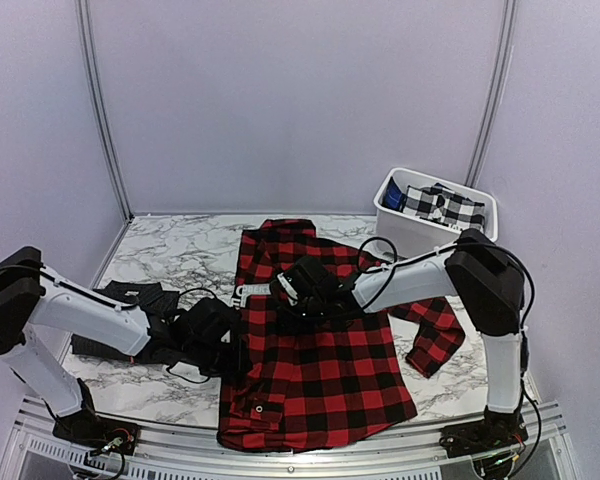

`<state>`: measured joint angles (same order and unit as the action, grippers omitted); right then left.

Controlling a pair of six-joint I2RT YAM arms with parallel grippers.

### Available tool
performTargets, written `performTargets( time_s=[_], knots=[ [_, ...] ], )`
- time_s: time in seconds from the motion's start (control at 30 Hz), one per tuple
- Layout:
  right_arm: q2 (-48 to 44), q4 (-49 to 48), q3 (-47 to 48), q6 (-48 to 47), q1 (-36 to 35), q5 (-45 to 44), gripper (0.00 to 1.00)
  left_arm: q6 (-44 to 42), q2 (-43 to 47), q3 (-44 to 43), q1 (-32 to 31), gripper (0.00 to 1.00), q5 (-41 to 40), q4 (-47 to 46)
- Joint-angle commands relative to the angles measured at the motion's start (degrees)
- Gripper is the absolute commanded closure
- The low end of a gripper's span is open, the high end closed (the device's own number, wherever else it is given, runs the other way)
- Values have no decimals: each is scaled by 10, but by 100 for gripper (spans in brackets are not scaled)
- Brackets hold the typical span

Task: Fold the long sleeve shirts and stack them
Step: Adjust the 1/3-folded shirt at the center of the board.

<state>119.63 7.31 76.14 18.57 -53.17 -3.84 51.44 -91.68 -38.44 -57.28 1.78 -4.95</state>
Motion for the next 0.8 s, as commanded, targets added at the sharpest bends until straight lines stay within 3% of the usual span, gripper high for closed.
performTargets(
  time_s=[0.0, 0.23, 0.4, 0.57, 0.77],
  knots=[
    [-19, 17, -20, 17, -52, 17, 53, 69, 26, 59, -49, 93, -8, 49],
    [-76, 18, -48, 53, -83, 27, 46, 119, 105, 115, -94, 92, -14, 101],
    [-156, 28, -66, 49, -54, 13, 40, 70, 171, 56, -90, 80, -52, 163],
    [-208, 29, -111, 53, -11, -6, 39, -25, 140, -51, -9, 79, -63, 180],
    [-267, 28, -190, 70, 33, -13, 39, -136, -12, -224, 130, 83, -58, 176]
  ],
)
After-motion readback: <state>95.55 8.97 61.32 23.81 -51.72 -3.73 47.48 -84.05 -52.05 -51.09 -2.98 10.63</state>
